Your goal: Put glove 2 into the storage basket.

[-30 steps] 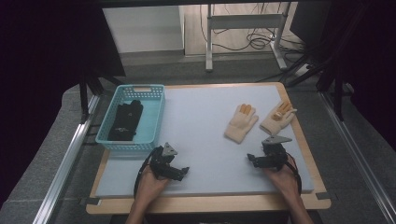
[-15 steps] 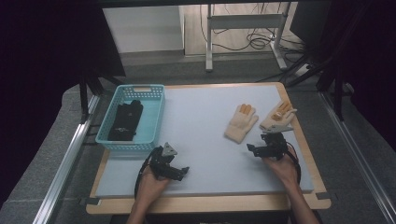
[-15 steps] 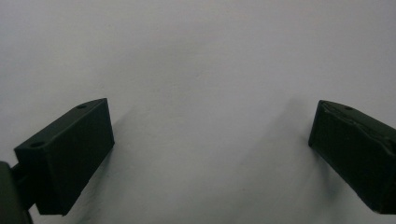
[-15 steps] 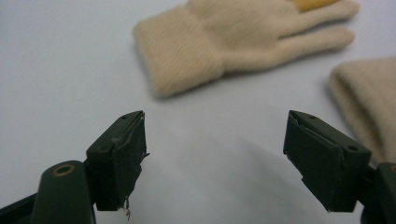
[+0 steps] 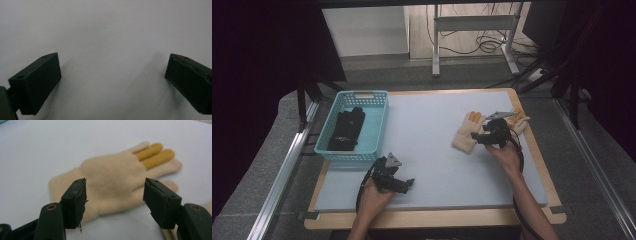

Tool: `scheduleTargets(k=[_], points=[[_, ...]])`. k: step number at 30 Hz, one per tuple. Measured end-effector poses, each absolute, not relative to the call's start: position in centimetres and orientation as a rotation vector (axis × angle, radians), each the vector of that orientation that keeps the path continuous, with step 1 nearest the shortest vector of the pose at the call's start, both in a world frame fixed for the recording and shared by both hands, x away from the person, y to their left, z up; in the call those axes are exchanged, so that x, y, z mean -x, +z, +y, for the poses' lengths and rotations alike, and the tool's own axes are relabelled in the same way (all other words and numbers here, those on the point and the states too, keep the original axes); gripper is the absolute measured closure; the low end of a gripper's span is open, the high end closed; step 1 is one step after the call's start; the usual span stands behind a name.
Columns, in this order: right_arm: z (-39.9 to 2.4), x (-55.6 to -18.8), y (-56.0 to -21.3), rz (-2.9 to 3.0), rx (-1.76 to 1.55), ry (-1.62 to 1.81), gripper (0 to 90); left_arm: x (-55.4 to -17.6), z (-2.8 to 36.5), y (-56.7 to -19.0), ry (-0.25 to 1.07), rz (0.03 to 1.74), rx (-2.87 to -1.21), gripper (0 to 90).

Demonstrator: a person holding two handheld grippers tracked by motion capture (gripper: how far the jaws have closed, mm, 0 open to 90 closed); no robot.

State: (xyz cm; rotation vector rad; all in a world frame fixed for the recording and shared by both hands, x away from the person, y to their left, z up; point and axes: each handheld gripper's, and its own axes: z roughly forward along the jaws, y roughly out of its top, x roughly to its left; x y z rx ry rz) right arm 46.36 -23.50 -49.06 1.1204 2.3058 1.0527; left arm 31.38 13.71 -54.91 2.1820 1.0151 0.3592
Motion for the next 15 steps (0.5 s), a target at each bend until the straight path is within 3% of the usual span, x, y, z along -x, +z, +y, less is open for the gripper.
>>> scheduleTargets(k=[11, 15], points=[[-20.1, -49.7, -51.0, 2.357, -1.079, 0.927, 25.0, -31.4, 13.7, -54.9, 0.360, 1.015, -2.182, 0.9], [-19.7, -50.1, -52.0, 2.387, -1.066, 0.897, 29.8, -31.4, 13.7, -54.9, 0.360, 1.015, -2.182, 0.9]])
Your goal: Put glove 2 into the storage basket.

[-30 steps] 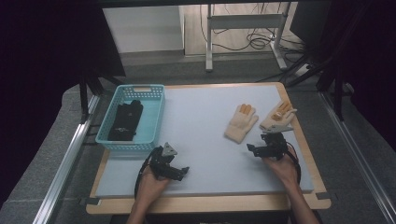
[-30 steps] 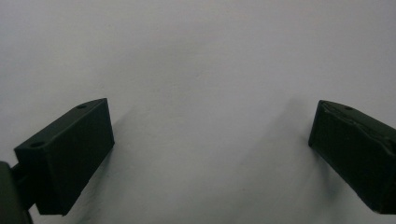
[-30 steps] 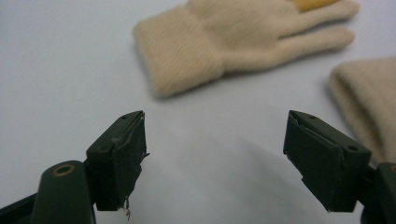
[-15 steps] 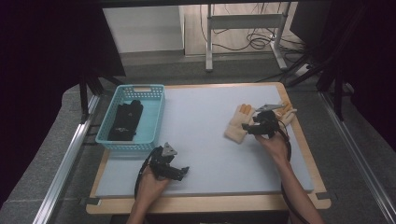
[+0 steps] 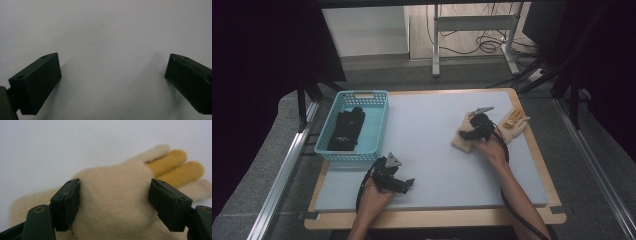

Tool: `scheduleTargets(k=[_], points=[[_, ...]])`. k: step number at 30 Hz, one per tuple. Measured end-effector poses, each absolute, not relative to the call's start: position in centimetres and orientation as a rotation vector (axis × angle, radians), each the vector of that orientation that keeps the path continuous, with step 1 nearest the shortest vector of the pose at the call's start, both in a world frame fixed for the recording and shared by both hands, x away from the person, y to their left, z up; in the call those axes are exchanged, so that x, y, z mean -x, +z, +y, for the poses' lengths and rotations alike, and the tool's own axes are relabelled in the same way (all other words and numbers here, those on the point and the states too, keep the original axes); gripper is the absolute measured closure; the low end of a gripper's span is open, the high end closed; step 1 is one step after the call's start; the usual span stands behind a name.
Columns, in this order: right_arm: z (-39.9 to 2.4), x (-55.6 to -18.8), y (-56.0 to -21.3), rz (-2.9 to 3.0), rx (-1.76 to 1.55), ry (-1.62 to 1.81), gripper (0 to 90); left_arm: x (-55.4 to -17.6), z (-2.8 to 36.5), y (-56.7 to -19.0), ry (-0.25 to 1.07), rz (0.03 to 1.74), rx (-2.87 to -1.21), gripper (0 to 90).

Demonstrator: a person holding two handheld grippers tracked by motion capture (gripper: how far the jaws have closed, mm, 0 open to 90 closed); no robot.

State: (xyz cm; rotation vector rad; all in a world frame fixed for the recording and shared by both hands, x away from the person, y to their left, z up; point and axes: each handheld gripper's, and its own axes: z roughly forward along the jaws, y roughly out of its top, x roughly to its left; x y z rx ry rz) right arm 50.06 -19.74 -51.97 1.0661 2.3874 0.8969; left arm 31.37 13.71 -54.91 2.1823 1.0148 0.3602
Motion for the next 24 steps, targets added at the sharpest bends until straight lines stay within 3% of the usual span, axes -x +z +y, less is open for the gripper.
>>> scheduleTargets(k=[3, 7, 14, 24], points=[[-19.9, -50.0, -52.0, 2.414, -1.064, 0.928, 44.8, -31.4, 13.7, -54.9, 0.360, 1.015, -2.182, 0.9], [-20.0, -49.8, -51.7, 2.430, -1.069, 0.931, 52.1, -31.4, 13.7, -54.9, 0.360, 1.015, -2.182, 0.9], [-20.4, -48.3, -50.0, 2.478, -1.019, 1.079, 52.7, -31.4, 13.7, -54.9, 0.360, 1.016, -2.181, 1.0], [-17.3, -42.2, -49.1, 2.612, -0.810, 1.153, 50.0, -31.4, 13.7, -54.9, 0.360, 1.017, -2.181, 1.1]])
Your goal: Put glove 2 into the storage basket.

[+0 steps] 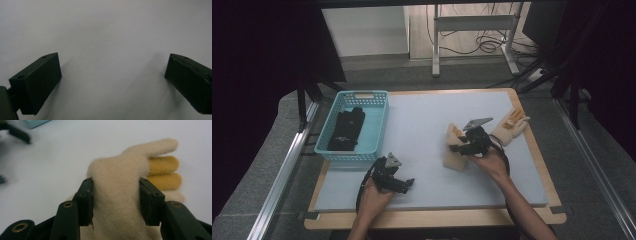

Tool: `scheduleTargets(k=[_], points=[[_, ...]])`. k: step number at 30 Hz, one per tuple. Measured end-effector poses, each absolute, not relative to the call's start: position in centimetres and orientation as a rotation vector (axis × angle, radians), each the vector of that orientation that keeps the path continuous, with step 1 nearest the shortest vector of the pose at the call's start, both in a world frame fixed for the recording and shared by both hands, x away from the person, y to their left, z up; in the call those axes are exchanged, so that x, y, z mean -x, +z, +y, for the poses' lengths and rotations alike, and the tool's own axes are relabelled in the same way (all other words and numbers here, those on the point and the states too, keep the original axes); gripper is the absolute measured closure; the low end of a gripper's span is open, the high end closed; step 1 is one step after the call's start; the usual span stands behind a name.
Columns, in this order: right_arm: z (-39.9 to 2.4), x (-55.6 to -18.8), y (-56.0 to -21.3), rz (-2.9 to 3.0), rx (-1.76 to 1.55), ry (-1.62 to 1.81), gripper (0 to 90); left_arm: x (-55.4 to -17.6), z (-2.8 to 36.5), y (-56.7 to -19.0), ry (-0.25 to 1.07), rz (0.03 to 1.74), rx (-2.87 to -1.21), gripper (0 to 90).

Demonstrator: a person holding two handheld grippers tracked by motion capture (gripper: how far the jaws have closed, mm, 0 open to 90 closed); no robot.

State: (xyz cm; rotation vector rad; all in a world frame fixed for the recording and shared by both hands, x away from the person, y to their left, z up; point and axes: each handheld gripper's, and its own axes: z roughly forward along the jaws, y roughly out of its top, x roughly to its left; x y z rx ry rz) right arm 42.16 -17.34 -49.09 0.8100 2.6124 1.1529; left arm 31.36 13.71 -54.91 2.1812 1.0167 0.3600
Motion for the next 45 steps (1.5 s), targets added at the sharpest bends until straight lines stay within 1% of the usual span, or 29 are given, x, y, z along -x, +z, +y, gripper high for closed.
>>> scheduleTargets(k=[5, 6, 10, 13, 18, 23, 29, 38, 42, 45], points=[[-15.8, -39.3, -50.2, 2.679, -0.770, 1.163, 47.2, -31.4, 13.7, -54.9, 0.360, 1.016, -2.181, 1.1], [-15.6, -38.9, -50.5, 2.688, -0.772, 1.170, 45.3, -31.4, 13.7, -54.9, 0.360, 1.016, -2.182, 1.1], [-14.9, -37.9, -51.2, 2.733, -0.747, 1.165, 33.2, -31.4, 13.7, -54.9, 0.361, 1.016, -2.182, 1.1], [-15.3, -38.0, -50.6, 2.708, -0.751, 1.198, 29.7, -31.4, 13.7, -54.9, 0.361, 1.016, -2.182, 1.2], [-17.3, -39.1, -49.5, 2.626, -0.805, 1.199, 29.8, -31.4, 13.7, -54.9, 0.361, 1.017, -2.181, 1.2], [-20.3, -40.8, -49.5, 2.545, -0.915, 1.167, 35.5, -31.4, 13.7, -54.9, 0.361, 1.017, -2.181, 1.2], [-24.4, -43.1, -49.5, 2.427, -1.057, 1.114, 38.4, -31.4, 13.7, -54.9, 0.362, 1.016, -2.181, 1.3], [-30.7, -46.3, -48.2, 2.231, -1.242, 1.029, 46.3, -31.4, 13.7, -54.9, 0.362, 1.017, -2.180, 1.4], [-32.5, -47.7, -47.9, 2.176, -1.292, 0.988, 45.6, -31.4, 13.7, -54.9, 0.361, 1.016, -2.182, 1.4], [-33.3, -48.7, -48.0, 2.135, -1.324, 0.964, 41.6, -31.4, 13.7, -54.9, 0.361, 1.016, -2.182, 1.5]])
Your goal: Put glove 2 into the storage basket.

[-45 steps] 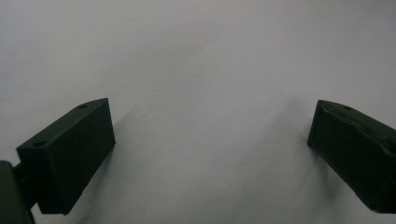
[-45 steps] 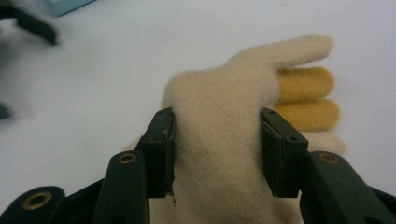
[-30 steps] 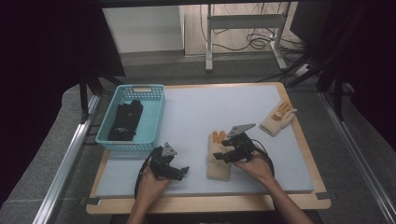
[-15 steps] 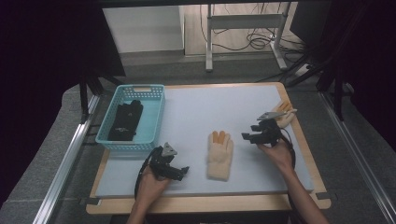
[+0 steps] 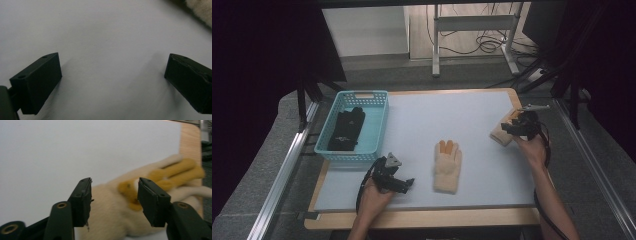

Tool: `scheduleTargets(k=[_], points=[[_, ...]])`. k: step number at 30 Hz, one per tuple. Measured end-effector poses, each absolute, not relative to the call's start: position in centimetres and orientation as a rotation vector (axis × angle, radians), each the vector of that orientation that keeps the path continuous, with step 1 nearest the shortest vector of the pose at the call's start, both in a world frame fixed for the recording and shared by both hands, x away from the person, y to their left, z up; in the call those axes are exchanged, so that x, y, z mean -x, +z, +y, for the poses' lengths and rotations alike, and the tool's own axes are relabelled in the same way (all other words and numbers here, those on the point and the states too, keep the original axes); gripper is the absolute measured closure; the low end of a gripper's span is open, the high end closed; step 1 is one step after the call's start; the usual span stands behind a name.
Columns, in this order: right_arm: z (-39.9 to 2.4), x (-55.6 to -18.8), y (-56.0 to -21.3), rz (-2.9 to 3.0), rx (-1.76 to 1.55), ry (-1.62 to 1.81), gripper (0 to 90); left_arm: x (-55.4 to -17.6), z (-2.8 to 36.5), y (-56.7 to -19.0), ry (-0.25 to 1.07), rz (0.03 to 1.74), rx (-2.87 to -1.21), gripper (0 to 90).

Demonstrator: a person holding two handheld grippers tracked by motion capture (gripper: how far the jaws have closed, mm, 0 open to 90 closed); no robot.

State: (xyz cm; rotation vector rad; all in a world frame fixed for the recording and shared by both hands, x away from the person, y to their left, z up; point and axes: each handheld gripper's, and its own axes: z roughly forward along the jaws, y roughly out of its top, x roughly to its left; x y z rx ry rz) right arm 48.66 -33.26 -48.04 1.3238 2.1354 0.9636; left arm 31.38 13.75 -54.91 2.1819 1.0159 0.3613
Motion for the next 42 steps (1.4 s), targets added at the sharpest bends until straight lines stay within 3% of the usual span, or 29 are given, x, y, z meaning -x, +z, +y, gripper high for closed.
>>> scheduleTargets(k=[7, 14, 18, 22, 31, 42], points=[[-33.9, -50.6, -49.3, 2.097, -1.373, 0.908, 36.1, -31.4, 13.7, -54.9, 0.361, 1.016, -2.182, 1.5], [-33.9, -51.4, -51.3, 2.095, -1.360, 0.827, 37.1, -31.4, 13.7, -54.9, 0.361, 1.016, -2.182, 1.5], [-34.3, -51.3, -51.5, 2.107, -1.361, 0.895, 53.6, -31.4, 13.7, -54.9, 0.361, 1.017, -2.182, 1.5], [-34.6, -51.1, -51.4, 2.115, -1.370, 0.917, 60.3, -31.4, 13.7, -54.9, 0.362, 1.017, -2.182, 1.6], [-35.2, -49.3, -49.6, 2.121, -1.339, 1.057, 60.8, -31.4, 13.7, -54.9, 0.362, 1.018, -2.179, 1.6], [-33.1, -46.4, -47.8, 2.195, -1.218, 1.181, 60.7, -31.4, 13.7, -54.9, 0.362, 1.019, -2.179, 1.7]])
